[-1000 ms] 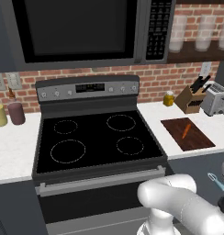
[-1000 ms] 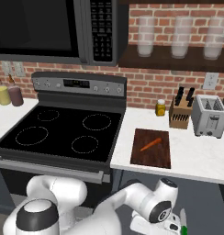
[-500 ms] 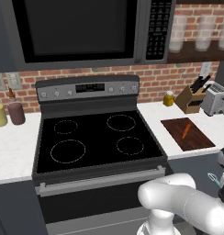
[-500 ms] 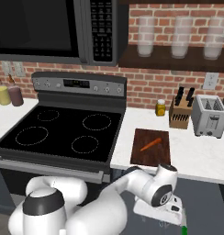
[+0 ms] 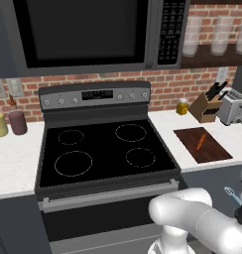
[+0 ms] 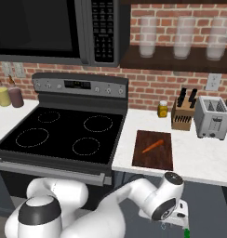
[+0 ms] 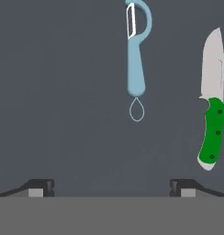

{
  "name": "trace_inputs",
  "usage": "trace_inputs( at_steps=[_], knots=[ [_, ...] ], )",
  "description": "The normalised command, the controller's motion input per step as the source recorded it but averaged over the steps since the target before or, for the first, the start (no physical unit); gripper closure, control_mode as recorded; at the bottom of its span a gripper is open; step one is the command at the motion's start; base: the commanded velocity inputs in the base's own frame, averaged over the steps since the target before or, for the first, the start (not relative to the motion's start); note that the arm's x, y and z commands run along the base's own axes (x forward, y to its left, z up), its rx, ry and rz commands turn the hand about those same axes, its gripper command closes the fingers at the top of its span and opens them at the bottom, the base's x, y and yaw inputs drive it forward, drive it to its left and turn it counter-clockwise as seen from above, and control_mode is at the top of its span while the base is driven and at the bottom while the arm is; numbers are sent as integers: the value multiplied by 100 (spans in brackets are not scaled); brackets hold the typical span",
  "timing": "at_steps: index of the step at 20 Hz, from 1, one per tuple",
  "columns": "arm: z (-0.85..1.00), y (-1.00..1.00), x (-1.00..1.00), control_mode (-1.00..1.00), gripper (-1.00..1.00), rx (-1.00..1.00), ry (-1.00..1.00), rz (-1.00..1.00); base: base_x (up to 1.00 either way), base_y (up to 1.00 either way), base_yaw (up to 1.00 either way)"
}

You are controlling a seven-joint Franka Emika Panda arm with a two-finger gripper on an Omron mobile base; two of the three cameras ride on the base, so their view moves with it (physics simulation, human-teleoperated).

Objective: Place the appropriate cutting tool for cutting the carrot skin on the cutting board.

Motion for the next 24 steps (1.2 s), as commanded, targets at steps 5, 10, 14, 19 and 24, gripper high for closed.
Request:
trace_inputs(
  at_steps=[5,10,14,19,24],
  knots=[
    [0,0,44,-100,-100,-6,-1,-3,0,0,0],
    [-17,0,51,-100,-100,-12,1,-2,0,0,0],
    [-15,-4,44,-100,-100,-10,1,0,0,0,0],
    [-32,0,4,-100,-100,-9,0,0,0,0,0],
    [-33,0,5,-100,-100,-10,1,0,0,0,0]
  ],
)
